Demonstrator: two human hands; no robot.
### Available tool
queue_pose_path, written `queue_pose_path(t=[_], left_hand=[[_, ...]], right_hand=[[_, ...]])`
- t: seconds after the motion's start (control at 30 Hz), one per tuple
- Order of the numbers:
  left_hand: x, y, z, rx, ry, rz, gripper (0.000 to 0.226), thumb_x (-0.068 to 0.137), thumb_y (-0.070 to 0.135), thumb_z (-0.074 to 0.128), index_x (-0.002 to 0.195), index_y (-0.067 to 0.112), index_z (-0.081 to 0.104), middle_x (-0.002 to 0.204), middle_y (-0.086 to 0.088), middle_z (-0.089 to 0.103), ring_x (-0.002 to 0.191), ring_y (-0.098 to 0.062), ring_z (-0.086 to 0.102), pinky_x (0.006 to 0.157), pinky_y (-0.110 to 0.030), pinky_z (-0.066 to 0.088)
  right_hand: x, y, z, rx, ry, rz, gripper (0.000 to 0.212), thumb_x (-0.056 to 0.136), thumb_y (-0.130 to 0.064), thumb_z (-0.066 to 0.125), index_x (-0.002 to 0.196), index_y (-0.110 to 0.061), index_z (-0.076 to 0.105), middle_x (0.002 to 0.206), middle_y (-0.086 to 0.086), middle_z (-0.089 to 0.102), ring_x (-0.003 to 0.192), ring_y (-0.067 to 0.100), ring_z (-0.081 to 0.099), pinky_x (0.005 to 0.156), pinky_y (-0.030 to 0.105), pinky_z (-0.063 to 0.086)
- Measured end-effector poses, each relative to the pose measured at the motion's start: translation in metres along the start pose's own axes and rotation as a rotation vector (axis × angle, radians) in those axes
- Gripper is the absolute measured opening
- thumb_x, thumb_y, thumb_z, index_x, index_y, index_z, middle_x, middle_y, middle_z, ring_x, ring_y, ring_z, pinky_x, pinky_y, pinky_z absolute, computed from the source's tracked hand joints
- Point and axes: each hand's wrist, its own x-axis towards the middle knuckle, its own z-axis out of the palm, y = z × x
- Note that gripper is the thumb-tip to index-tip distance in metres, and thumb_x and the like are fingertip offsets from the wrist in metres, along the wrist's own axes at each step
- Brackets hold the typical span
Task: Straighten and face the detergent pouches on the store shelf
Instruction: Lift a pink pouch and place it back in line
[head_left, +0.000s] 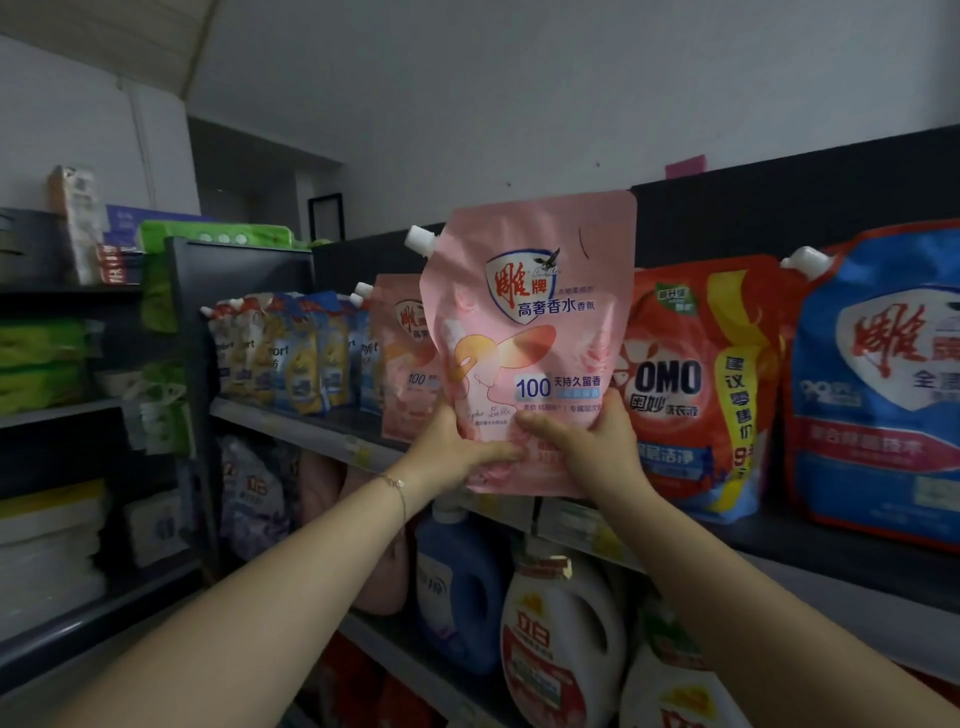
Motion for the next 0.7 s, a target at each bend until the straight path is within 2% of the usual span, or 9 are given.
queue_pose_path(t=[0.07,0.13,0.23,0.37,0.47,0.53,0.6,0.7], left_hand=[[0.010,-0.007,-0.003,0.000,-0.009,0.007,0.067,0.064,0.007,0.086,0.123,0.005,0.055,0.110,-0.005,0.071,0.099,-0.016,0.069,0.081,-0.029,0.058],[0.019,-0.014,-0.006,-0.005,-0.017,0.004,0.065,0.066,0.004,0.085,0.124,0.006,0.055,0.111,-0.004,0.070,0.099,-0.015,0.068,0.076,-0.023,0.057],[0.032,-0.022,-0.012,0.009,-0.035,-0.017,0.068,0.066,0.009,0.086,0.126,0.010,0.054,0.112,-0.002,0.070,0.101,-0.015,0.067,0.076,-0.020,0.056],[0.050,-0.027,-0.012,0.041,-0.058,-0.026,0.068,0.066,0.015,0.087,0.123,0.017,0.050,0.109,0.006,0.067,0.096,-0.005,0.063,0.069,-0.012,0.051],[0.066,-0.035,-0.011,0.079,-0.072,-0.050,0.065,0.064,0.022,0.088,0.116,0.026,0.050,0.109,0.008,0.066,0.103,-0.012,0.062,0.088,-0.026,0.051],[0.075,-0.040,-0.011,0.095,-0.069,-0.044,0.072,0.056,0.031,0.091,0.116,0.028,0.051,0.112,0.007,0.067,0.107,-0.014,0.061,0.096,-0.036,0.050],[0.082,-0.045,-0.011,0.081,-0.071,-0.038,0.082,0.051,0.037,0.093,0.122,0.025,0.052,0.115,0.005,0.067,0.109,-0.015,0.061,0.098,-0.039,0.050],[0.088,-0.054,-0.010,0.056,-0.089,-0.029,0.083,0.054,0.032,0.092,0.126,0.021,0.052,0.116,0.003,0.067,0.111,-0.014,0.061,0.097,-0.037,0.050]], right_hand=[[0.005,0.004,0.006,-0.061,0.008,0.001,0.057,0.066,-0.027,0.087,0.107,-0.019,0.050,0.094,-0.008,0.066,0.083,0.005,0.065,0.069,0.025,0.053],[0.011,0.008,0.012,-0.138,0.007,-0.004,0.057,0.066,-0.034,0.087,0.105,-0.021,0.047,0.095,-0.011,0.063,0.086,0.006,0.063,0.073,0.028,0.052],[0.022,0.014,0.021,-0.206,0.010,0.005,0.062,0.065,-0.039,0.086,0.108,-0.019,0.047,0.096,-0.011,0.063,0.088,0.010,0.063,0.076,0.031,0.053],[0.035,0.024,0.026,-0.234,0.032,0.037,0.066,0.065,-0.041,0.086,0.115,-0.019,0.049,0.099,-0.010,0.065,0.091,0.012,0.065,0.082,0.034,0.055],[0.042,0.031,0.029,-0.266,0.051,0.051,0.067,0.069,-0.042,0.083,0.121,-0.018,0.048,0.098,-0.010,0.065,0.092,0.013,0.064,0.082,0.032,0.052],[0.045,0.033,0.031,-0.302,0.070,0.029,0.068,0.073,-0.042,0.081,0.124,-0.016,0.045,0.096,-0.010,0.062,0.088,0.012,0.061,0.081,0.029,0.049],[0.047,0.035,0.032,-0.330,0.074,0.021,0.068,0.074,-0.042,0.079,0.125,-0.014,0.044,0.096,-0.009,0.063,0.086,0.012,0.060,0.079,0.028,0.049],[0.050,0.039,0.033,-0.408,0.063,0.017,0.066,0.075,-0.042,0.078,0.124,-0.013,0.046,0.102,-0.005,0.067,0.091,0.015,0.065,0.077,0.028,0.050]])
